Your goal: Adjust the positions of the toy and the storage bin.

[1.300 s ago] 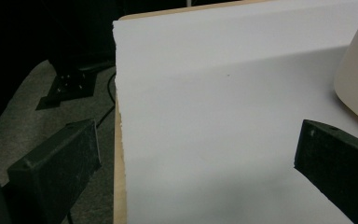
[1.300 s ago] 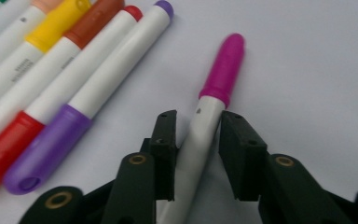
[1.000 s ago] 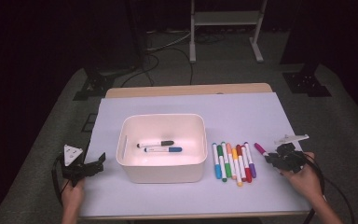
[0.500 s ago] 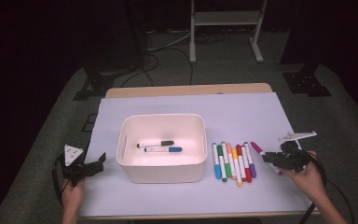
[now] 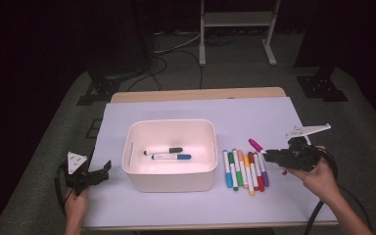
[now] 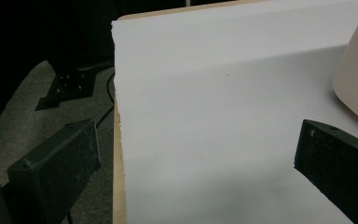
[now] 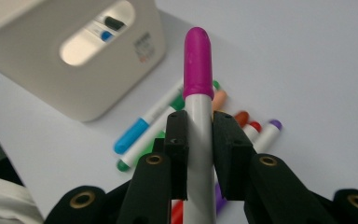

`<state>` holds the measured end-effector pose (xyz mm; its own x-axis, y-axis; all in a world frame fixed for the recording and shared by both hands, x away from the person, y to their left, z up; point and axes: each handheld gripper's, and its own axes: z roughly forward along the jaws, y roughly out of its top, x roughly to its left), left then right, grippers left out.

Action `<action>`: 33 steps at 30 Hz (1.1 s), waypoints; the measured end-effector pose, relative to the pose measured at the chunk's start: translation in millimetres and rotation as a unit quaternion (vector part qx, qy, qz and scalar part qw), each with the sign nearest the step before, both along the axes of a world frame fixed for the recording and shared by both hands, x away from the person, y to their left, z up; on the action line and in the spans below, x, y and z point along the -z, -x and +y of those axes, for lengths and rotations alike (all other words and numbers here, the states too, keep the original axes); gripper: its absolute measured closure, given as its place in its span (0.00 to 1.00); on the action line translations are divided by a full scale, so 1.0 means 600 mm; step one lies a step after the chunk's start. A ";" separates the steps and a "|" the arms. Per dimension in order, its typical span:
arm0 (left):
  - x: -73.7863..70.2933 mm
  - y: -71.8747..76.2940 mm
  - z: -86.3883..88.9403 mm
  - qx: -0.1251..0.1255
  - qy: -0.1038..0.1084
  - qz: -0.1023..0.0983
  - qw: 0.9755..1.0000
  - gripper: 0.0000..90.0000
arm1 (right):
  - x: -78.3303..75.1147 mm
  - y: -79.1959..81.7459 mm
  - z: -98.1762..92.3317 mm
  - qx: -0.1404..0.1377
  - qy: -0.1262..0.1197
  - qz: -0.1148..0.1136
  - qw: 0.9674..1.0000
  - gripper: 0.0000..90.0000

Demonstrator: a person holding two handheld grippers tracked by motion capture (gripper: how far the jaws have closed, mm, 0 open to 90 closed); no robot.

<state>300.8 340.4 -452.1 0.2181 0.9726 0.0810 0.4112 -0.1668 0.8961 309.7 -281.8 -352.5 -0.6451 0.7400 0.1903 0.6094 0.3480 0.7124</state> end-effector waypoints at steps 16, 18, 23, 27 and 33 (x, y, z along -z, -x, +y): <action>0.000 0.000 0.000 0.000 0.002 -0.001 1.000 0.00 | -0.102 -0.003 0.096 -0.088 -0.018 -0.025 0.996 0.84; 0.000 0.000 0.001 0.000 0.002 0.000 1.000 0.00 | -0.111 -0.005 0.112 -0.102 -0.016 -0.025 0.994 0.84; 0.000 0.000 0.001 0.001 0.003 -0.001 1.000 0.00 | -0.131 -0.009 0.154 -0.133 -0.007 -0.028 0.991 0.84; 0.000 0.000 0.001 -0.001 0.005 -0.002 1.000 0.00 | -0.140 -0.011 0.180 -0.152 -0.007 -0.030 0.988 0.84; 0.000 0.000 0.001 0.000 0.004 -0.002 1.000 0.00 | -0.151 -0.015 0.219 -0.181 -0.003 -0.030 0.983 0.84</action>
